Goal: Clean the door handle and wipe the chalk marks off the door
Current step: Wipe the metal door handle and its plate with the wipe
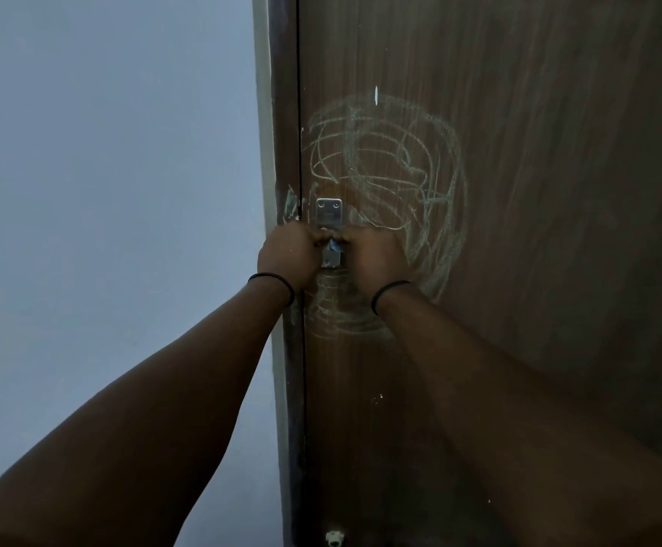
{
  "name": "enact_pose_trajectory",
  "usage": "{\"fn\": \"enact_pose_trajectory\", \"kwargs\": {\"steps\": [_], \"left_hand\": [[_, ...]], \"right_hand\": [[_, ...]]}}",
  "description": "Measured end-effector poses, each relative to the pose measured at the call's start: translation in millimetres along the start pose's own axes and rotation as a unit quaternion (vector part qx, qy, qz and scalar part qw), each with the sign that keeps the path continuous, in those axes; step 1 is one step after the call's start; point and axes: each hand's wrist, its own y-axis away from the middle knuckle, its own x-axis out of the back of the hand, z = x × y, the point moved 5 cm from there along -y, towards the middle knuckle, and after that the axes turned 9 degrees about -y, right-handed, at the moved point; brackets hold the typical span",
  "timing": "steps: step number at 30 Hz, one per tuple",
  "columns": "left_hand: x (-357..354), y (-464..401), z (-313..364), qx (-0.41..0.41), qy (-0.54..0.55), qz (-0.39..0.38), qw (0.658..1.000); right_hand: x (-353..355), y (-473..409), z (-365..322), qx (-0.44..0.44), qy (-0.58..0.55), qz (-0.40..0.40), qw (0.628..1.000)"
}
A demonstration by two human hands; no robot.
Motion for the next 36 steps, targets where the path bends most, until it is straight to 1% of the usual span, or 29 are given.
{"fn": "enact_pose_trajectory", "kwargs": {"steps": [3, 6, 7, 9, 10, 11, 12, 15, 16, 19, 21, 23, 24, 26, 28, 32, 34, 36], "left_hand": [[-0.3, -1.1, 0.4, -0.014, -0.015, -0.008, 1.000], [0.4, -1.8, -0.9, 0.001, -0.001, -0.003, 1.000], [0.2, -2.4, -1.2, 0.005, 0.006, 0.000, 1.000], [0.2, -4.2, -2.3, 0.010, 0.013, 0.004, 1.000], [-0.2, -4.8, -2.0, 0.010, 0.012, 0.003, 1.000], [-0.6, -5.1, -1.7, 0.007, 0.010, 0.000, 1.000], [-0.5, -5.0, -1.9, 0.006, 0.012, -0.002, 1.000], [0.5, -3.1, -3.9, 0.017, 0.046, -0.003, 0.999], [0.2, -2.4, -5.0, 0.027, 0.063, -0.003, 0.998], [-3.0, 5.3, -7.3, 0.069, 0.153, 0.023, 0.986], [-6.3, 15.4, -10.3, 0.104, 0.212, 0.066, 0.969], [-12.3, 27.1, -16.2, 0.143, 0.240, 0.106, 0.954], [-16.0, 31.6, -18.6, 0.157, 0.245, 0.113, 0.950], [-24.2, 36.8, -22.7, 0.171, 0.254, 0.105, 0.946], [-29.2, 38.9, -25.0, 0.171, 0.263, 0.093, 0.945], [-28.2, 41.2, -26.7, 0.140, 0.232, 0.096, 0.958], [-27.4, 42.7, -29.2, 0.140, 0.227, 0.104, 0.958], [-29.0, 42.5, -31.7, 0.151, 0.241, 0.102, 0.953]], "right_hand": [[4.3, 3.9, 6.2, 0.010, -0.024, 0.007, 1.000], [24.0, 16.9, 31.7, -0.041, -0.123, 0.073, 0.989], [28.1, 21.6, 39.7, -0.072, -0.155, 0.105, 0.980], [28.2, 30.4, 50.8, -0.153, -0.236, 0.168, 0.945], [25.2, 34.8, 52.3, -0.182, -0.265, 0.195, 0.927], [22.6, 37.9, 51.0, -0.192, -0.279, 0.219, 0.915], [21.1, 39.5, 47.5, -0.184, -0.276, 0.239, 0.913], [23.5, 38.1, 36.0, -0.128, -0.194, 0.266, 0.935], [24.1, 36.5, 36.5, -0.131, -0.184, 0.267, 0.937], [24.2, 39.0, 43.3, -0.170, -0.225, 0.287, 0.915], [20.0, 44.4, 45.1, -0.184, -0.233, 0.310, 0.904], [14.9, 48.7, 43.8, -0.201, -0.230, 0.329, 0.894], [13.2, 49.4, 41.4, -0.205, -0.226, 0.338, 0.891], [4.7, 45.3, 32.2, -0.193, -0.228, 0.333, 0.894], [-10.0, 38.2, 16.7, -0.178, -0.242, 0.298, 0.906], [-38.0, 24.4, -11.2, -0.154, -0.249, 0.236, 0.927], [-38.9, 24.6, -13.4, -0.143, -0.245, 0.226, 0.932], [-28.7, 30.3, -0.8, -0.151, -0.251, 0.243, 0.925]]}}
